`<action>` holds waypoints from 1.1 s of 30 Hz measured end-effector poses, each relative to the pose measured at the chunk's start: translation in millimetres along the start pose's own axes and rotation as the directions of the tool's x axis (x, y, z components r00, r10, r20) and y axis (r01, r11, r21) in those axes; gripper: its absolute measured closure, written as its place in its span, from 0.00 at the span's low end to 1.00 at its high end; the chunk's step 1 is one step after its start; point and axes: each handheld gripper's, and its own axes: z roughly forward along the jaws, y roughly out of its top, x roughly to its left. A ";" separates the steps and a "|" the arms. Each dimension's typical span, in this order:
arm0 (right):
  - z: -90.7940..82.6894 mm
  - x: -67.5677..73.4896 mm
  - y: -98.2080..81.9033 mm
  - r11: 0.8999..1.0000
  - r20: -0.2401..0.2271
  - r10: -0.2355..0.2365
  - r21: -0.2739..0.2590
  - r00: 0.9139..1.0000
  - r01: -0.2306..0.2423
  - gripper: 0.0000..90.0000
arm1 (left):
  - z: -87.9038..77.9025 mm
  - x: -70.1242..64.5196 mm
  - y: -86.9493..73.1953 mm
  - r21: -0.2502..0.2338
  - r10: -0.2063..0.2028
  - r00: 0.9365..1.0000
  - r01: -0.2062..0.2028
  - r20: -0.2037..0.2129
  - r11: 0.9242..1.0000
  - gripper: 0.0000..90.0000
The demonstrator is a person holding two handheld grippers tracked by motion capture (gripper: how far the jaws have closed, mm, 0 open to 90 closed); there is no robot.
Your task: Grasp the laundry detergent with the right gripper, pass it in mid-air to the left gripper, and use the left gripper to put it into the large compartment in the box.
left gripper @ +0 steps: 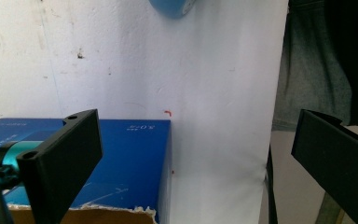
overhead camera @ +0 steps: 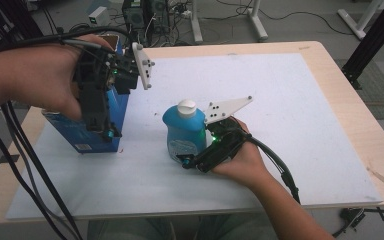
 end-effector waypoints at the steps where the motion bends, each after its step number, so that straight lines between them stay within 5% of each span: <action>1: -0.1 0.2 -0.4 1.000 0.006 0.007 -0.008 1.000 -0.007 0.04 | 0.0 0.0 0.0 0.002 0.000 1.000 0.000 0.001 1.000 0.02; 11: 0.9 5.0 -4.4 0.998 0.038 0.004 -0.057 0.999 -0.001 0.06 | 0.7 0.3 1.7 0.003 0.003 1.000 -0.003 0.000 1.000 0.02; 12: 0.5 5.3 -4.6 0.998 0.029 0.004 -0.060 1.000 -0.002 0.14 | 0.8 0.4 2.1 0.003 0.002 1.000 -0.002 0.000 1.000 0.02; 15: -0.8 5.5 -3.7 0.997 0.029 0.001 -0.073 1.000 0.001 0.15 | 0.6 0.7 2.1 0.001 0.002 1.000 -0.002 -0.001 1.000 0.02; 33: -1.3 7.0 -3.0 0.997 0.040 -0.028 -0.074 0.999 0.031 0.30 | 0.3 2.3 0.1 -0.001 0.001 1.000 -0.001 -0.002 1.000 0.02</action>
